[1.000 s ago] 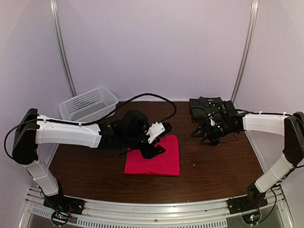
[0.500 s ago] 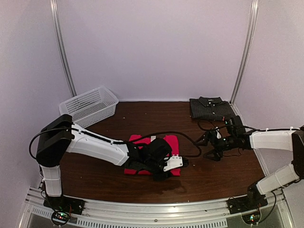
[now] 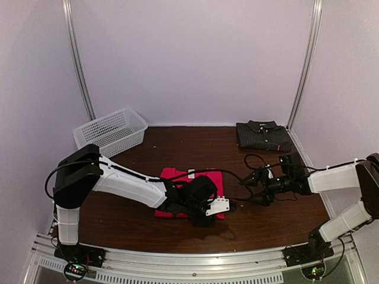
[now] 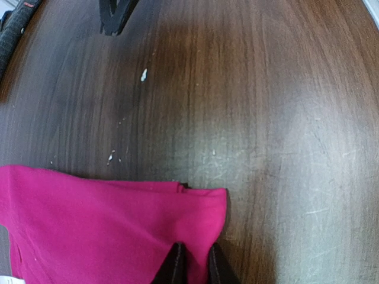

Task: Fold and stack the mixed laundry pile
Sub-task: Pick up the square-folded T-shirt from the center of the board, then pass from the left arm to the right

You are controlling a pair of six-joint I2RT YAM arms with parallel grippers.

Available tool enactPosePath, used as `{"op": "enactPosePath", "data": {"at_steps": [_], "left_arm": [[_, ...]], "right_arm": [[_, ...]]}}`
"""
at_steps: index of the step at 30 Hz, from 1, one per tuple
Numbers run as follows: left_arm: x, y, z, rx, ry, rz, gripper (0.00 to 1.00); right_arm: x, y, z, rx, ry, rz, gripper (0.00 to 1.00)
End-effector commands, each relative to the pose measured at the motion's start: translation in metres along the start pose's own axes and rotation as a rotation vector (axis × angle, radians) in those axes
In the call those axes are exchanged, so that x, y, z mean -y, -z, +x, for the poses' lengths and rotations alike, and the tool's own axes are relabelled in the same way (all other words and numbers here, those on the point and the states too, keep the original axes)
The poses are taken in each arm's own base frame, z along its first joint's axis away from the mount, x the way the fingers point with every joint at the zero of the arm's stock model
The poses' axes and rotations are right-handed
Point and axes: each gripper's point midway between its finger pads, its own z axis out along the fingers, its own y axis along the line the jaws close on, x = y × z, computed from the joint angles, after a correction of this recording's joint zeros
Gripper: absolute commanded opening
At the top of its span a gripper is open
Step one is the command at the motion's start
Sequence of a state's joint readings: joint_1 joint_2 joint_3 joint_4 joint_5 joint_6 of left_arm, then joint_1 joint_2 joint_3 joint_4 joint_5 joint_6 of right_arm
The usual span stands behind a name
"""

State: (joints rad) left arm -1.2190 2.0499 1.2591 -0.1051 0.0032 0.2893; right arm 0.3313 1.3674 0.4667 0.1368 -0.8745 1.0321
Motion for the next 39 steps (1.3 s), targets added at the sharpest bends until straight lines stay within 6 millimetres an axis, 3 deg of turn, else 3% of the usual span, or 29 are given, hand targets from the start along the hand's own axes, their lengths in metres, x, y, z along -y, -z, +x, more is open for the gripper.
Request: {"op": "enactPosePath", "data": {"at_steps": [1,4,9,18,28,39], "left_arm": [[-0.007,0.003,-0.022,0.089,0.069,0.009,0.08],[-0.017,0.013,-0.040,0.159,0.133,0.014,0.01],[-0.029,0.019,-0.058,0.215,0.178,-0.001,0.00],[-0.041,0.032,-0.067,0.260,0.226,-0.027,0.00],[-0.048,0.042,-0.075,0.299,0.248,-0.051,0.00],[-0.042,0.052,-0.076,0.318,0.234,-0.031,0.00]], "right_arm": [[-0.012,-0.013,0.004,-0.032,0.021,-0.050,0.92],[-0.010,-0.024,0.011,-0.057,0.000,-0.065,0.89],[-0.015,-0.045,0.022,-0.111,-0.025,-0.100,0.88],[-0.023,-0.073,0.039,-0.161,-0.071,-0.135,0.80],[-0.027,-0.079,0.020,-0.069,-0.142,-0.174,0.61],[-0.032,-0.104,-0.007,-0.012,-0.175,-0.195,0.47]]}}
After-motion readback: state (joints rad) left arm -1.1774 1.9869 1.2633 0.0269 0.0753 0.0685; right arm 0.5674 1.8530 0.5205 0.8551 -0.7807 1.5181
